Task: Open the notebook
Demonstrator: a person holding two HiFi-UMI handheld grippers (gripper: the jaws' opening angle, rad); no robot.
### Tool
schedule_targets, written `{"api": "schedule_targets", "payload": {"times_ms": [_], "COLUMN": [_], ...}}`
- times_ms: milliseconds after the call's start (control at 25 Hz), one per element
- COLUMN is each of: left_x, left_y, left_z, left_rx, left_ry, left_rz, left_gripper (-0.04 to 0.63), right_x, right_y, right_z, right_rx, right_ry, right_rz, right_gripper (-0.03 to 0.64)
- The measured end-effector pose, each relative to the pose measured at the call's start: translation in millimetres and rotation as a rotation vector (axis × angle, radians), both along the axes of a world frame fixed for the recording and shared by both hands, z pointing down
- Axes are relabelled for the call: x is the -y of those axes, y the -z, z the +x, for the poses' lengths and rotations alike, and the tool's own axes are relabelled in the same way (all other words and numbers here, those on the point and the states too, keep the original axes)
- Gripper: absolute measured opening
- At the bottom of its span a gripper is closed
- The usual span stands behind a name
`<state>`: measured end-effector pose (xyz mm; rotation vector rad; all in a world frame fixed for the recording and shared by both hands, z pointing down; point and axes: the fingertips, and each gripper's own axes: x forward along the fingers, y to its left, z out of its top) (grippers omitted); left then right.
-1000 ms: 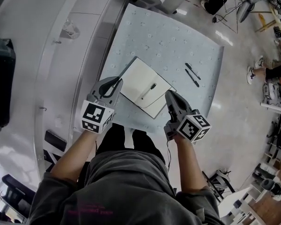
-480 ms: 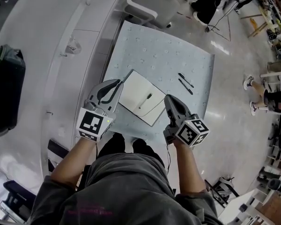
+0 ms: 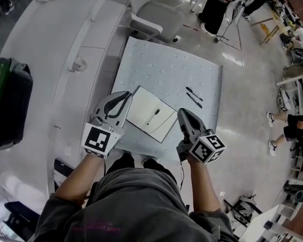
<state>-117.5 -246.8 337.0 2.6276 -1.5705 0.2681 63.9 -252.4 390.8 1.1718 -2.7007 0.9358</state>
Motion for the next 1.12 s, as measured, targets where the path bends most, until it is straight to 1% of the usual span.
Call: {"api": "schedule_targets", "payload": {"times_ms": [440,800,1120], "left_x": [-12,-21,-22], "left_y": [31,43,48], "left_z": [19,23,26], "left_rx": [-0.003,-0.009,-0.013], "left_ry": [-0.052,-0.085,-0.105], "left_rz": [0.046,0.051,0.047], "left_gripper": [0.006,0.002,0.0], "right_x": [-14,-23,-27], "right_y": [30,52,63], "right_z": [1,-10,-15], "right_rx": [0.014,0.016,0.004], "right_ry": [-0.004,0.026,0.036], "right_rz": [0.061,0.115,0.127], "right_gripper": [0.002,0.002,0.002]}}
